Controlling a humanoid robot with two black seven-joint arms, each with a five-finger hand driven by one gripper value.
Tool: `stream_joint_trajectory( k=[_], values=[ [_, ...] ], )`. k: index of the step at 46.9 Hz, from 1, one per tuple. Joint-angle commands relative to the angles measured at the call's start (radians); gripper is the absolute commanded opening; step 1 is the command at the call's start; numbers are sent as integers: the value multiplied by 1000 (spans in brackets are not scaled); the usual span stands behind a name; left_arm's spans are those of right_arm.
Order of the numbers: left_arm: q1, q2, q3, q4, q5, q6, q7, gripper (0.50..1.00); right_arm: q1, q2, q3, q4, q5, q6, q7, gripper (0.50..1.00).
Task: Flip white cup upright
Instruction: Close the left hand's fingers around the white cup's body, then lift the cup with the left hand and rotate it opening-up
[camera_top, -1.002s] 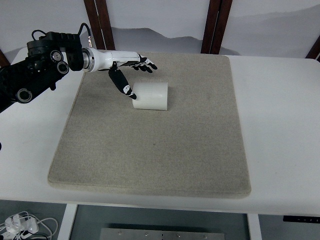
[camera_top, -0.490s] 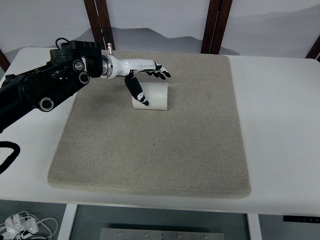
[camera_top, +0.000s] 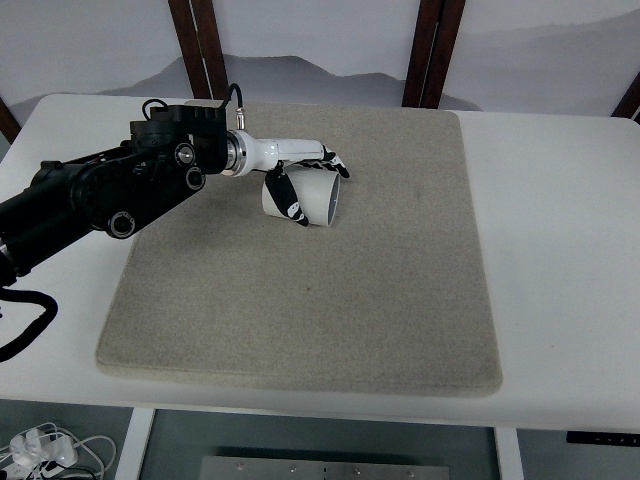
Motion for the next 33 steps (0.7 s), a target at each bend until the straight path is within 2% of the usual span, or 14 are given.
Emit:
stream_joint_trajectory(
  k=[1,4,7,13,20,33],
  values=[
    [-1,0,3,2,1,0,0,737,0,0,1,0,0,0,0,952],
    [-1,0,7,2,-2,3,0,707,0,0,1,0,0,0,0,952],
    [-2,0,7,5,-5,8,-2,628,0,0,1,0,0,0,0,952],
    [-18,2,0,20,-19,11,-9,521,0,0,0,0,0,0,1,952],
    [-28,0,-13,48,-72,12,-18,500,0,0,1,0,0,0,0,952],
    [-64,9,-15,124,-422,3,-23,501,0,0,0,0,0,0,0,952]
  ],
)
